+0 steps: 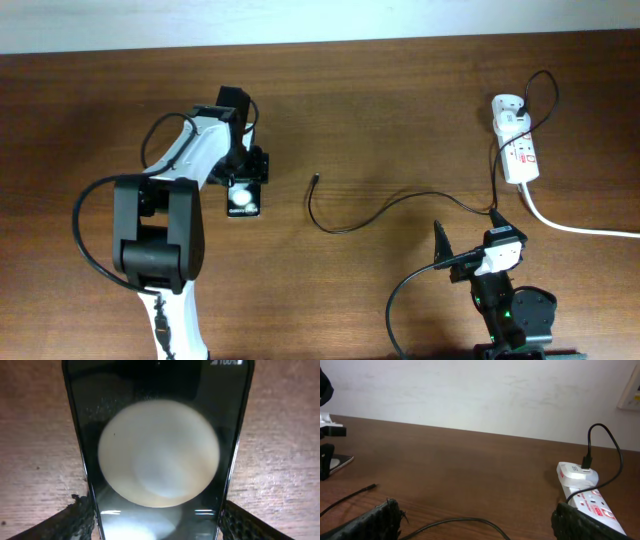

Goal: Plug charger to phone and switch on socket
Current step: 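Lower the left gripper and close it on the phone's sides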

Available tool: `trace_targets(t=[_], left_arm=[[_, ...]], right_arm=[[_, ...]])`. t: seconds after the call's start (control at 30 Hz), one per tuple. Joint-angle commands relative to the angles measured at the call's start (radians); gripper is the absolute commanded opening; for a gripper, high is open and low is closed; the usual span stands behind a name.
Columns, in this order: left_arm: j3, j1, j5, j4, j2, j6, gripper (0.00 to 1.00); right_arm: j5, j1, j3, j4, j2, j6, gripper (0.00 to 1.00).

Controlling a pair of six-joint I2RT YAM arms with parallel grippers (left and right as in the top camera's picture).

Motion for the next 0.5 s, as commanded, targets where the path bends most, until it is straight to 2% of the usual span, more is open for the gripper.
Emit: trace_targets(t=[0.0,0.07,0.17,0.2,0.3,0.47], left_arm=[[-0.04,-0.002,0.066,-0.024,0.043,0.005,0.82],[-0.04,-0.002,0.066,-0.028,0.043,0.006,0.81],[-0.04,-0.002,0.066,-0.036,0.043,0.076,0.82],[-0.04,-0.002,0.066,-0.035,0.043,0.084,0.88],[-0.04,-0.002,0.066,-0.028,0.043,0.106,0.93],[-0.04,-0.002,0.062,-0.061,0.043,0.124,0.92]], right_arm=[[-0.009,0.001,-0.005,-0.006,-0.002,0.008,0.99],[-0.008,0.001,-0.005,-0.006,-0.002,0.008,0.99],[-0.008,0.001,-0.005,-0.006,-0.002,0.008,0.99],[-0.008,0.001,-0.005,-0.006,-0.002,0.008,0.99],[-0.008,0.001,-0.005,-0.006,-0.002,0.008,0.99],[-0.008,0.001,-0.005,-0.006,-0.002,0.008,0.99]])
